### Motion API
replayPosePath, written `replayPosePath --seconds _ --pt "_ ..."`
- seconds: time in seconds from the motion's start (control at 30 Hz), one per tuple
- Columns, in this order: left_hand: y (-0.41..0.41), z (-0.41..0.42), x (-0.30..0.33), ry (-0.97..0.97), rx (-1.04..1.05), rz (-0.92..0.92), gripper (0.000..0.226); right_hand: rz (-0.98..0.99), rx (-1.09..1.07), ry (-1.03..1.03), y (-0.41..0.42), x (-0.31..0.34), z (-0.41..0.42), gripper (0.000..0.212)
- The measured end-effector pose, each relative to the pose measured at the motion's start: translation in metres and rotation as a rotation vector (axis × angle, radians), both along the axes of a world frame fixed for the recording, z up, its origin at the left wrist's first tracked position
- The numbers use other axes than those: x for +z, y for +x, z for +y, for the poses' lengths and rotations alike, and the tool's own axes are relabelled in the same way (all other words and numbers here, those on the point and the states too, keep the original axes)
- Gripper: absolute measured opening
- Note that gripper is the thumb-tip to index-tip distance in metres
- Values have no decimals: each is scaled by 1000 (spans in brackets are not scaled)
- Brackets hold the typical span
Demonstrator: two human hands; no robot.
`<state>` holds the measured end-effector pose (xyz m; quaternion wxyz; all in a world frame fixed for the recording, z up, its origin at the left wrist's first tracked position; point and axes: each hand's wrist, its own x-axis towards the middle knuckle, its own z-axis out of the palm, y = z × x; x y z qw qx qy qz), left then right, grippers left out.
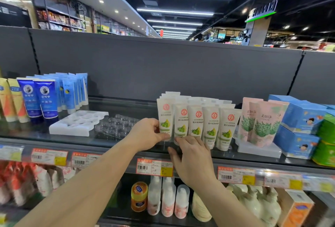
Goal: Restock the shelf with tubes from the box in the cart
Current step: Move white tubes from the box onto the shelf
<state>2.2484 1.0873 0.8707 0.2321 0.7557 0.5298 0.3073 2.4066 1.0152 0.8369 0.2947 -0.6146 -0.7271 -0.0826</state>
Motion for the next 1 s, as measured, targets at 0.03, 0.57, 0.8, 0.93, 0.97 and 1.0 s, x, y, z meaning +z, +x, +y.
replayPosePath --seconds 0.03,0.57,0.8,0.93,0.97,1.0 --pt "0 0 0 9 -5 30 28 5 5 -7 0 0 0 38" --pt "-1 1 -4 20 19 -99 22 38 35 -7 2 -4 2 50" --pt "-3 2 -7 18 18 -80 18 40 33 -23 3 -7 -2 60" --pt "-3 2 -5 14 13 -81 15 -26 33 -85 4 -4 -1 64" --pt "-2 2 -5 17 15 -77 15 -36 32 -92 4 -3 -1 65" --pt "-2 2 -6 22 17 -70 15 -40 32 -100 3 -2 -2 66"
